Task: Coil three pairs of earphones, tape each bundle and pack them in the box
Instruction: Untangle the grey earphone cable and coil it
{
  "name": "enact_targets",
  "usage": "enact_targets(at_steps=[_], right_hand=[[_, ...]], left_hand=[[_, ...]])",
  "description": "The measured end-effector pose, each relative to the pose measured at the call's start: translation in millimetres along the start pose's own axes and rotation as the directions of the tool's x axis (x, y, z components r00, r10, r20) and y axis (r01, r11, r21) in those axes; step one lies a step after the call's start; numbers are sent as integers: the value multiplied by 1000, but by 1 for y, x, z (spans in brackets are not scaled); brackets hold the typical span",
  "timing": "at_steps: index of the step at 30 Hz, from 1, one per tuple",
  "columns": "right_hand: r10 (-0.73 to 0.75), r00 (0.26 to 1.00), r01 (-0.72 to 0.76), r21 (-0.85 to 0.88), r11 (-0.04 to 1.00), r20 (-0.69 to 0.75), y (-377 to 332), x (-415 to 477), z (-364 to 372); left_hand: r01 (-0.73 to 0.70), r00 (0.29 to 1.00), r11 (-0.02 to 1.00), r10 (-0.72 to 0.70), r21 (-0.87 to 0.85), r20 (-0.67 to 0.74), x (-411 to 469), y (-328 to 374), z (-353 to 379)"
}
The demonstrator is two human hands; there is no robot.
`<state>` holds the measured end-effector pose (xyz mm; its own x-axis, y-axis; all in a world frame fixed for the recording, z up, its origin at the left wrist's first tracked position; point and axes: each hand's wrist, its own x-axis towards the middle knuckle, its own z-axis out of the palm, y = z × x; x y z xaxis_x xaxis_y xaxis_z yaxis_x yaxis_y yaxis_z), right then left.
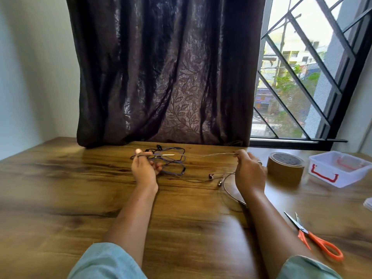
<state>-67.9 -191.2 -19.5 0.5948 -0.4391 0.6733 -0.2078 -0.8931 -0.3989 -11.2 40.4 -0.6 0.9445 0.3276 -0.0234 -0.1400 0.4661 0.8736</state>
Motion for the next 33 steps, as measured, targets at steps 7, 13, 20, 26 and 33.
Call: enact_targets(at_steps=[7, 13, 20, 26, 33], right_hand=[[66, 995, -87, 379, 921, 69, -5, 0, -4], [199, 980, -176, 387, 905, -21, -5, 3, -9], [249, 965, -232, 712, 663, 83, -5, 9, -2], [90, 979, -202, 777, 597, 184, -7, 10, 0], [-115, 993, 110, 635, 765, -33, -12, 12, -11]], left_hand=[[-168, 959, 981, 140, 99, 248, 0, -1, 0], [-516, 856, 773, 478, 370, 195, 4, -2, -4], [-570, 800, 539, 537, 620, 269, 13, -7, -10], [-759, 638, 463, 392, 457, 663, -28, -2, 5], [-780, 604, 388, 265, 491, 751, -36, 3, 15]])
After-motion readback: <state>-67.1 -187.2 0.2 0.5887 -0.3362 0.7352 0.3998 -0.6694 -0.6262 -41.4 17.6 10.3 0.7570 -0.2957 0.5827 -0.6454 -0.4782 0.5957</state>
